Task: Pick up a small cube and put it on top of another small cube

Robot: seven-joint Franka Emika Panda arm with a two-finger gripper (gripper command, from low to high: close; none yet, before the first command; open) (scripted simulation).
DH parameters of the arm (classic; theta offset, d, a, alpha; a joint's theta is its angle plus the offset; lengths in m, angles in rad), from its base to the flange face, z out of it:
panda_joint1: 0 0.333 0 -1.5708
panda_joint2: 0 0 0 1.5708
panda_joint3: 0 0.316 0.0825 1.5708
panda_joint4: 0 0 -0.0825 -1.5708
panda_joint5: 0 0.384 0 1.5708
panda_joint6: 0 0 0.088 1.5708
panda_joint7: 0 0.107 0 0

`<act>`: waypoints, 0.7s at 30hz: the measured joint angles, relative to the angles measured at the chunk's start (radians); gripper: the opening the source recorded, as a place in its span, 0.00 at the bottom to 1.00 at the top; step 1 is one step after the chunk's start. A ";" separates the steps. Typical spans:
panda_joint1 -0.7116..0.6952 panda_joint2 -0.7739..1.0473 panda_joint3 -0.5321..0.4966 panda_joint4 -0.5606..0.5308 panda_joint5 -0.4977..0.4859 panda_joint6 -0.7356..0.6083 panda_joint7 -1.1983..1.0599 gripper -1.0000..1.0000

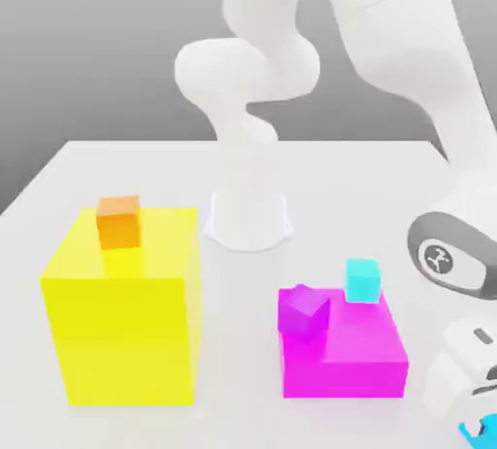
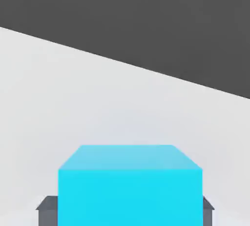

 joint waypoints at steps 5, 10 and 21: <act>-0.034 -0.094 0.046 -0.024 0.054 -0.069 -0.037 0.00; -0.085 -0.260 0.057 -0.126 0.135 -0.136 -0.016 0.00; -0.181 -0.632 0.005 -0.402 0.328 -0.215 0.087 0.00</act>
